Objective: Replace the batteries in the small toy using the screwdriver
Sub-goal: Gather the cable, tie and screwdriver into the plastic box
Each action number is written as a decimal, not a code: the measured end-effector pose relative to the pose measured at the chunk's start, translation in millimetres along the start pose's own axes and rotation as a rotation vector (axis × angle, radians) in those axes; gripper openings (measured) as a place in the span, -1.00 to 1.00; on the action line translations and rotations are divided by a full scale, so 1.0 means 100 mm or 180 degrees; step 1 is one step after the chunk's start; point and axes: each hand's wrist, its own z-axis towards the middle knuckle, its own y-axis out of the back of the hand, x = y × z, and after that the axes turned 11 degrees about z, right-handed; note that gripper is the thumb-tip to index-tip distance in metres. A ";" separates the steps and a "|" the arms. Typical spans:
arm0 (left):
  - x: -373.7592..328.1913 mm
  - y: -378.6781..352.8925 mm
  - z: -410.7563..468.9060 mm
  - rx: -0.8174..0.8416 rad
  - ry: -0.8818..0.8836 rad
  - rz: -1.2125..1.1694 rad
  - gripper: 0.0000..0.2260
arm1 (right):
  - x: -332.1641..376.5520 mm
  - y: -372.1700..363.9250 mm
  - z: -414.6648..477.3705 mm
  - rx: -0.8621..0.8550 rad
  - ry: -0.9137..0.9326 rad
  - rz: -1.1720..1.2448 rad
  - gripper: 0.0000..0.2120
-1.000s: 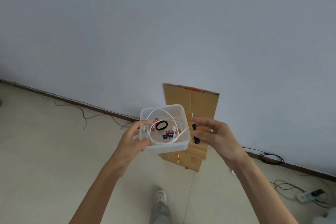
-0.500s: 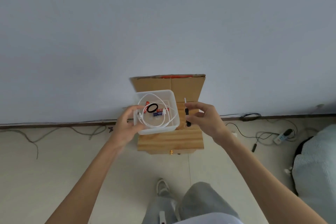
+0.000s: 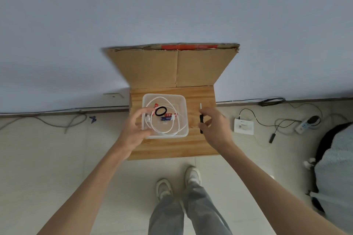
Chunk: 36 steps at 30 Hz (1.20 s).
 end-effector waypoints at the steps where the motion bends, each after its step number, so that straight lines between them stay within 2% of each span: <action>1: 0.09 -0.05 0.10 -0.0001 0.0017 -0.0024 -0.30 | -0.11 -0.09 0.10 0.0010 0.0023 -0.0073 -0.55; 13: 0.93 -0.37 0.83 -0.0112 0.0090 0.0113 -0.34 | -1.00 -1.04 0.72 -0.0050 0.0099 -0.0869 -0.47; 18: 1.14 -0.41 0.88 -0.0158 0.0136 0.0096 -0.32 | -1.17 -1.14 0.81 0.0032 0.0131 -0.1206 -0.58; 26: 1.34 -0.42 0.87 -0.0109 0.0188 0.0110 -0.31 | -1.23 -1.13 0.82 0.0174 0.0248 -0.1477 -0.75; 32: 1.21 -0.33 0.81 0.0032 0.0163 0.0230 -0.33 | -1.18 -1.07 0.82 0.0463 0.0287 -0.1644 -0.76; 34: 1.11 -0.24 0.77 0.0011 0.0151 0.0378 -0.35 | -1.08 -1.02 0.78 0.0550 0.0248 -0.1735 -0.80; 36: 0.99 -0.15 0.72 -0.0084 0.0142 0.0876 -0.40 | -0.92 -0.94 0.73 0.0616 0.0186 -0.1865 -0.81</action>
